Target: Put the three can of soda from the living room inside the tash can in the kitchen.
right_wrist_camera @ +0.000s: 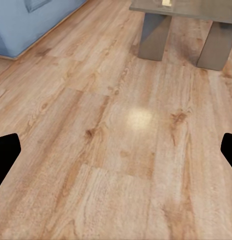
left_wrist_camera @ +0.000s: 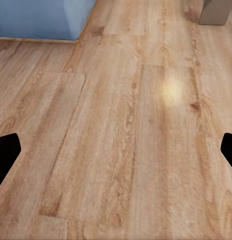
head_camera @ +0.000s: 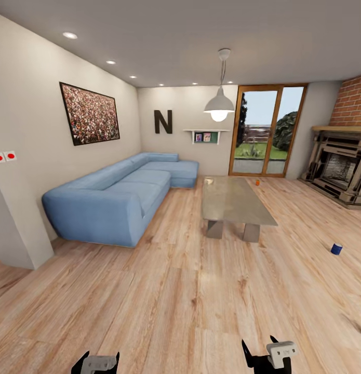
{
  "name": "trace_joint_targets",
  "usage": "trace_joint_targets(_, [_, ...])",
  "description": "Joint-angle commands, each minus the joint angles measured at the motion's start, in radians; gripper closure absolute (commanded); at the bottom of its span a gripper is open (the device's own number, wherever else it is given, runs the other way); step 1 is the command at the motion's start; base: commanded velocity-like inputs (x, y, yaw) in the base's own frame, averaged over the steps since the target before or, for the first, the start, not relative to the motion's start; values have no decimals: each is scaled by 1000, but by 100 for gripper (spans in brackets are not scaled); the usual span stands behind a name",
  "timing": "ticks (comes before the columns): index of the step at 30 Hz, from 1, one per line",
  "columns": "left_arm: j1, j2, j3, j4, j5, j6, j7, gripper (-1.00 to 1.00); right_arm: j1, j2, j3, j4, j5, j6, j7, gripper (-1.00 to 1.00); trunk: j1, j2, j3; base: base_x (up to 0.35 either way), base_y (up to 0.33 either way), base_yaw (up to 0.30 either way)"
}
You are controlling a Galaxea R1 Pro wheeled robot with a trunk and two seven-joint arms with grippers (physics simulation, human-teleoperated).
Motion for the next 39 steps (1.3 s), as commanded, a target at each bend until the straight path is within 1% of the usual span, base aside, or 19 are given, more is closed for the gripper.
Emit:
trace_joint_targets(1, [0,0,0,0,0,0,0,-100,0,0,1,0,-1,0,0,-100,0,0,0,1,3,-2])
trace_joint_targets(6, [0,0,0,0,0,0,0,-100,0,1,3,0,-5,0,0,-100,0,0,1,1,1,-21])
trace_joint_targets(10, [0,0,0,0,0,0,0,-100,0,3,4,0,-9,2,-3,-100,0,0,4,0,0,-132])
trace_joint_targets(12, [0,0,0,0,0,-1,0,-100,0,10,1,0,-11,5,-6,-100,0,0,6,0,0,-183])
trace_joint_targets(14, [0,-1,0,0,0,-1,0,-100,0,18,-4,-1,-23,9,-7,-100,0,0,8,0,0,-205])
trace_joint_targets(16, [0,-1,0,0,0,-1,0,-100,0,20,-6,-1,-52,11,-9,-100,0,0,10,0,0,-212])
trace_joint_targets(17, [0,0,0,0,0,-1,0,-100,0,22,-7,-1,-97,13,-10,-100,0,0,11,0,0,-218])
trace_joint_targets(19, [0,0,0,0,0,-1,0,-100,0,22,-9,-1,-145,15,-11,-100,0,0,12,0,0,-221])
trace_joint_targets(24, [0,0,0,0,0,-2,0,-100,0,20,-14,-2,-240,20,-12,-100,0,0,17,0,0,-225])
trace_joint_targets(28, [0,0,0,0,0,-2,0,-100,0,18,-12,-7,-249,17,-10,-100,0,0,20,0,0,-193])
trace_joint_targets(32, [0,0,0,0,0,-2,0,-100,0,20,-11,-12,-250,12,-9,-100,0,0,20,0,0,-66])
trace_joint_targets(39, [0,0,0,0,0,-2,0,-100,0,12,-18,-14,-261,19,-4,-100,0,0,11,0,0,-14])
